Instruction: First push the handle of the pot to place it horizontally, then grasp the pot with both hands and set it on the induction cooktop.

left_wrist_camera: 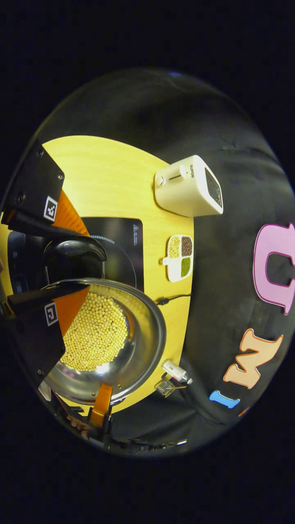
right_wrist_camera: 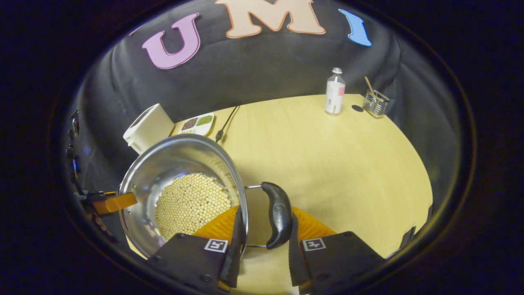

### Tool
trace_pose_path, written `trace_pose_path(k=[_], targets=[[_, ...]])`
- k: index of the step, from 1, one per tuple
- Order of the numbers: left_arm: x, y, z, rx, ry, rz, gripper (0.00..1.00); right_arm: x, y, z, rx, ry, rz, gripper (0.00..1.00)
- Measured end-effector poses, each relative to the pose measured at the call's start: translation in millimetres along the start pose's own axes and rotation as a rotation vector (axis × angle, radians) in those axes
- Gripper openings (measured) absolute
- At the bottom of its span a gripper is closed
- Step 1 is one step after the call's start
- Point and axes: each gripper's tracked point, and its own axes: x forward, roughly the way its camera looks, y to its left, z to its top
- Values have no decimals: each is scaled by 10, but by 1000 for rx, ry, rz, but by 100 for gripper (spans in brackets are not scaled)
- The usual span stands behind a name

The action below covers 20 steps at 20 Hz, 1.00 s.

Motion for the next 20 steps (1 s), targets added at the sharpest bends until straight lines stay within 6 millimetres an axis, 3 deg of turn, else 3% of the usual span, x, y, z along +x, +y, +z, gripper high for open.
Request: trace_pose_path(k=[3,4,6,8,10,11,18,20], targets=[[47,183,2,4,9,2,57,67,195,-53,-1,19,-8,51],[67,223,-17,2,10,5,57,86,232,-61,-1,24,-9,46],[96,293,-35,-5,19,13,57,144,317,-86,-1,37,-10,51],[144,331,-59,-12,30,14,57,185,357,-96,-1,41,-15,51],[162,378,-61,-10,37,13,57,220,391,-111,0,42,-18,45],[179,393,-19,0,22,14,57,220,414,-118,5,44,-20,51],[253,511,102,31,-20,22,57,311,512,-87,38,44,-18,51],[252,506,113,27,-27,23,58,324,518,-78,33,40,-14,46]])
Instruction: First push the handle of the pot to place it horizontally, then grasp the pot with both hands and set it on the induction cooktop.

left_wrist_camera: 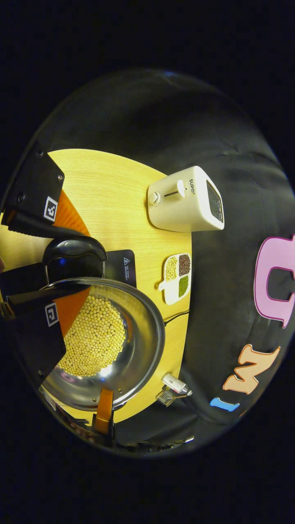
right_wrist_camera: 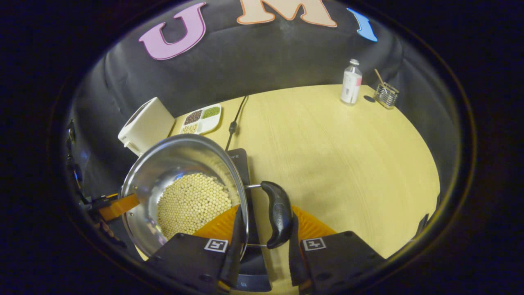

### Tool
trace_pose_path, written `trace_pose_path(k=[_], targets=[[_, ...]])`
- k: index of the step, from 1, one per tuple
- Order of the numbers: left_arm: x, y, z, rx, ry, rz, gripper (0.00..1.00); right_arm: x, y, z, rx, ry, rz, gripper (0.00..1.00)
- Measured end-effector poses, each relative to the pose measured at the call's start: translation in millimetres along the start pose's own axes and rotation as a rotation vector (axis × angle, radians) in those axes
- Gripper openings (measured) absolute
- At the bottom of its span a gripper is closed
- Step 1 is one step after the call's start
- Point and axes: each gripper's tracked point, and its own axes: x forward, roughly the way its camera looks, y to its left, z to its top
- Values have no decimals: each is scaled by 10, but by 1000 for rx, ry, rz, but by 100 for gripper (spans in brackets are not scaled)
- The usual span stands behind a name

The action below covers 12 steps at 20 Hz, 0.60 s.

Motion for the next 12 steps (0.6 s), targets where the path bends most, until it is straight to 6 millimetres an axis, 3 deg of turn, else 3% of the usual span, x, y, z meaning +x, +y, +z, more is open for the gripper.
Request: trace_pose_path(k=[2,3,4,6,10,11,12], targets=[[-6,3,-21,-4,4,4,58,28,-12,3,-13,-7,1,47],[6,2,-34,1,5,9,61,-3,-16,14,-18,-14,-2,57],[28,2,-65,6,18,15,63,-14,-21,-3,-21,-13,-2,52],[22,2,-171,-14,51,35,70,-36,32,-60,-22,12,19,55],[-87,-22,13,-14,-32,67,76,-124,-9,17,-21,-17,23,75],[-121,-8,31,7,-42,84,78,-154,-32,21,-22,-20,23,86],[-146,11,50,23,-50,99,81,-188,-60,47,-23,-28,23,86]])
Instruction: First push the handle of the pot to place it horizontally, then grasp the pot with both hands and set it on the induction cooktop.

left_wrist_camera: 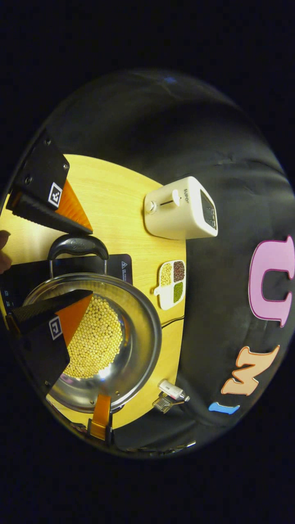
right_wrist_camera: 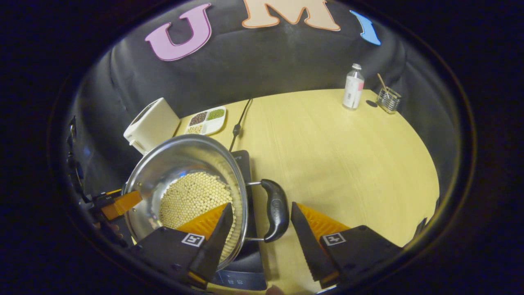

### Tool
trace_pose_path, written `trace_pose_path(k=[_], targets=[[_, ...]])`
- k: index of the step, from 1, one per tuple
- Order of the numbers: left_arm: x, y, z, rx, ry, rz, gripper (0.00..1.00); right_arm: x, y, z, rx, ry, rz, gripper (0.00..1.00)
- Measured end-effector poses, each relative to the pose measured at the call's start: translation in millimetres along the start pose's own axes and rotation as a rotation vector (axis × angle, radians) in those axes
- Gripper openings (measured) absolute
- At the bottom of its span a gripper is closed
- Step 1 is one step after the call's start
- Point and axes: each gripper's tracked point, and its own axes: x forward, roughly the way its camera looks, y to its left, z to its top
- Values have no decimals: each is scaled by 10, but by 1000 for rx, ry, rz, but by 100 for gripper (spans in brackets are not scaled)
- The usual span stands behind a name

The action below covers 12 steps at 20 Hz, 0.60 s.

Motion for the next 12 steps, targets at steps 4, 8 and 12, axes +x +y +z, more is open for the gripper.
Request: trace_pose_path(k=[4,8,12], targets=[[-214,5,138,2,-77,42,82,-204,-69,71,8,-40,25,94],[-536,-53,217,-17,-135,92,83,-420,-255,225,26,-101,54,97],[-1000,-291,345,-9,-202,166,81,-755,-563,478,53,-169,123,94]])
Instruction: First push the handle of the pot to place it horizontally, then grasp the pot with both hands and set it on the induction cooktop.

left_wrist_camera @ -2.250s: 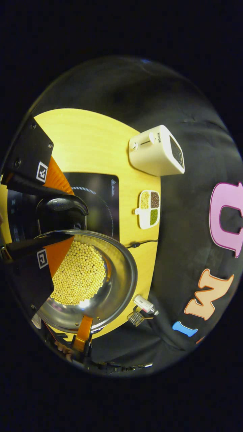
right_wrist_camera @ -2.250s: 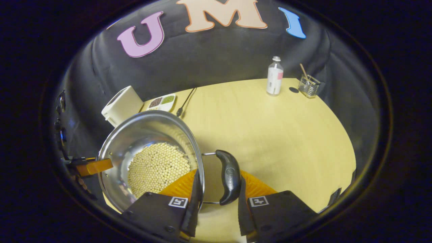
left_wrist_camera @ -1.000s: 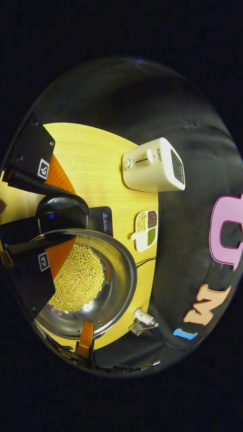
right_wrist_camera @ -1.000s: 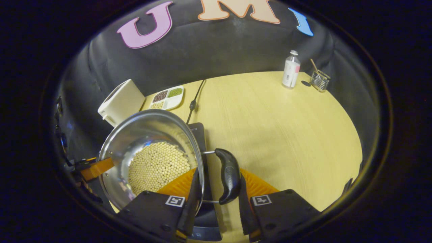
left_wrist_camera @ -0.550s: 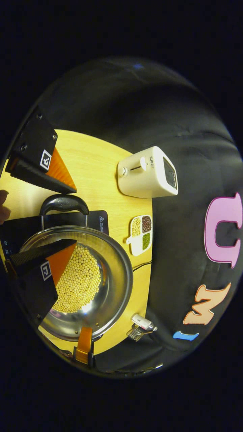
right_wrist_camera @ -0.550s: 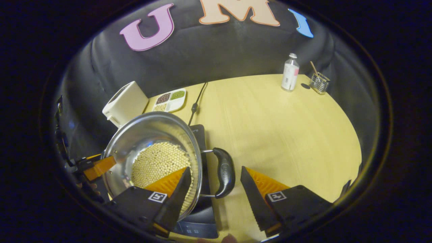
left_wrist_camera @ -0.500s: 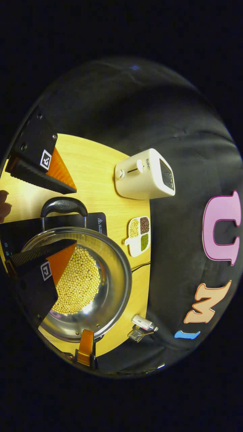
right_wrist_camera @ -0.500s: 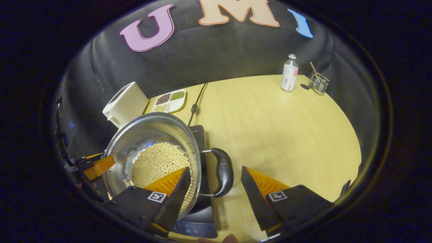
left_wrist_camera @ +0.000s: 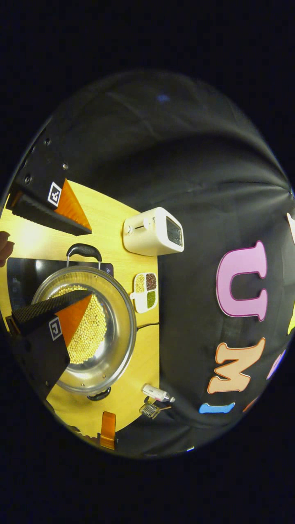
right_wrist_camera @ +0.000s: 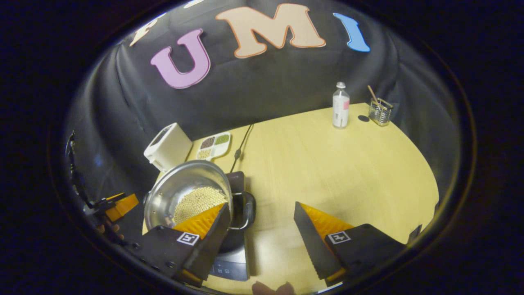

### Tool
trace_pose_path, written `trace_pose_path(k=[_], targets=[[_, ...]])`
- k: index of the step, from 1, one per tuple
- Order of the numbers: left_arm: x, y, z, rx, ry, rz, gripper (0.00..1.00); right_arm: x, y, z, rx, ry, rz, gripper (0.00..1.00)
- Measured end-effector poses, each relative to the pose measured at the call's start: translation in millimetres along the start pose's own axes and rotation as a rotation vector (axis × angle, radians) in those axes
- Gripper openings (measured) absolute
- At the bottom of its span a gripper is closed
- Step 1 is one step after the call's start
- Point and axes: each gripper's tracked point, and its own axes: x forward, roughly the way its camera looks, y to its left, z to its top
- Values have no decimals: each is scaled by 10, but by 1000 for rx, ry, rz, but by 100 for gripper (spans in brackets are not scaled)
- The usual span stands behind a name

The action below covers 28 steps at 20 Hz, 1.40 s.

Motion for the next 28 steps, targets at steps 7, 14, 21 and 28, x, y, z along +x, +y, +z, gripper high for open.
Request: trace_pose_path(k=[7,14,21,28], targets=[[-913,-1006,589,-16,-208,-12,82,-787,-666,725,-115,-213,56,97],[-1780,-1612,1170,-57,-400,-38,84,-1653,-917,1269,-145,-395,108,96],[-2445,-2052,1708,12,-591,-140,84,-2624,-790,1735,-157,-594,108,96],[-2911,-1885,1572,1,-632,-167,84,-3321,-492,1753,-205,-690,98,93]])
